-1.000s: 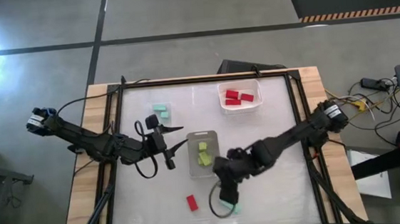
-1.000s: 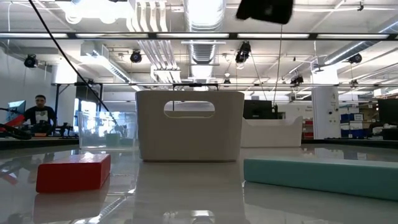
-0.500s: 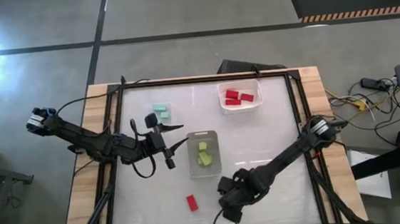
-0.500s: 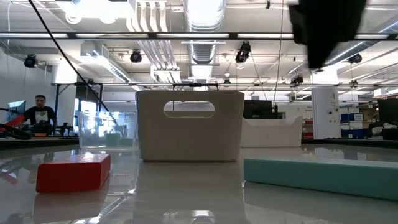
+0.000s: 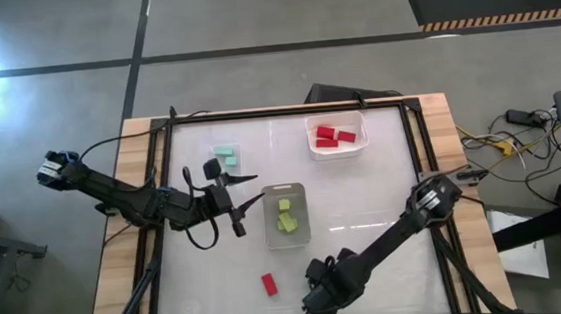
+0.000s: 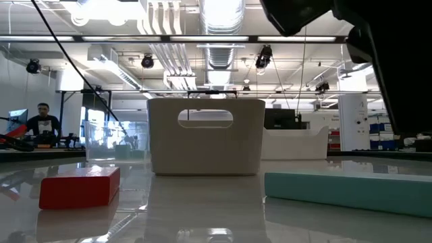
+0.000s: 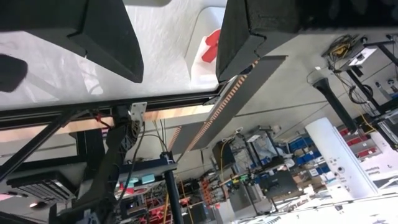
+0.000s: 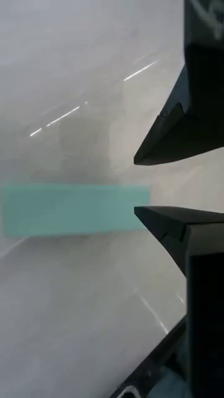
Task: Sort & place blocks by color
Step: Put the blue block into the transparent bin
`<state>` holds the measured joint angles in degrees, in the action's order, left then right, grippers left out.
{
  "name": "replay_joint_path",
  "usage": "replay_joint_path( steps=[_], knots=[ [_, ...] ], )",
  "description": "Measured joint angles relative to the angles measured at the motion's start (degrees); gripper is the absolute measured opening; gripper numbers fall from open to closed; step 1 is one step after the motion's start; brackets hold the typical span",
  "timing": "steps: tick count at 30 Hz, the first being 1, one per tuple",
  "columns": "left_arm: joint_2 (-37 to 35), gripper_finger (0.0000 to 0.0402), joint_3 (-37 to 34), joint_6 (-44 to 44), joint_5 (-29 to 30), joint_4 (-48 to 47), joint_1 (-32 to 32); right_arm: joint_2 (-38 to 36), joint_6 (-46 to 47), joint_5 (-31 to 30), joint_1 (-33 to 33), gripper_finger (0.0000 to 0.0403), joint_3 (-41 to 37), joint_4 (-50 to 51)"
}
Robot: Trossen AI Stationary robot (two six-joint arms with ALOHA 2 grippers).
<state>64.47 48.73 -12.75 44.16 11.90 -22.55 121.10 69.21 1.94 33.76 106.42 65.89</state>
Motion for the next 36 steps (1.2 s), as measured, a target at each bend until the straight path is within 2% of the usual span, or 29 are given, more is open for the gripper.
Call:
replay_joint_path(
  steps=[3, 11, 19, 26, 29, 33, 36],
  knots=[
    [0.0, 0.0187, 0.0, 0.0, 0.0, 0.1, 0.0, 2.1, -0.1, 0.0, 0.0, 0.0125, 2.6, -0.1],
    [0.0, 0.0187, 0.0, 0.0, 0.0, 0.1, 0.0, 6.2, -2.7, -0.9, -0.9, 0.0206, 7.2, 1.1],
    [0.0, 0.0187, 0.0, 0.0, 0.0, 0.0, 0.0, 6.6, -2.8, -3.0, -1.5, 0.0237, 6.8, 1.0],
    [0.0, 0.0187, 0.0, 0.0, 0.0, 0.0, 0.0, 7.0, -3.8, -4.0, -1.6, 0.0213, 3.7, -3.2],
    [0.0, 0.0187, 0.0, 0.0, 0.0, 0.1, 0.0, 6.9, -4.0, -3.8, -1.6, 0.0184, 2.8, -4.9],
    [0.0, 0.0187, 0.0, 0.1, 0.0, 0.0, 0.0, 6.9, -5.7, -3.6, -1.7, 0.0122, 2.8, -5.1],
    [0.0, 0.0187, 0.0, 0.2, 0.0, 0.0, 0.0, 6.8, -8.3, -3.5, -1.7, 0.0116, 2.8, -4.6]
  ],
)
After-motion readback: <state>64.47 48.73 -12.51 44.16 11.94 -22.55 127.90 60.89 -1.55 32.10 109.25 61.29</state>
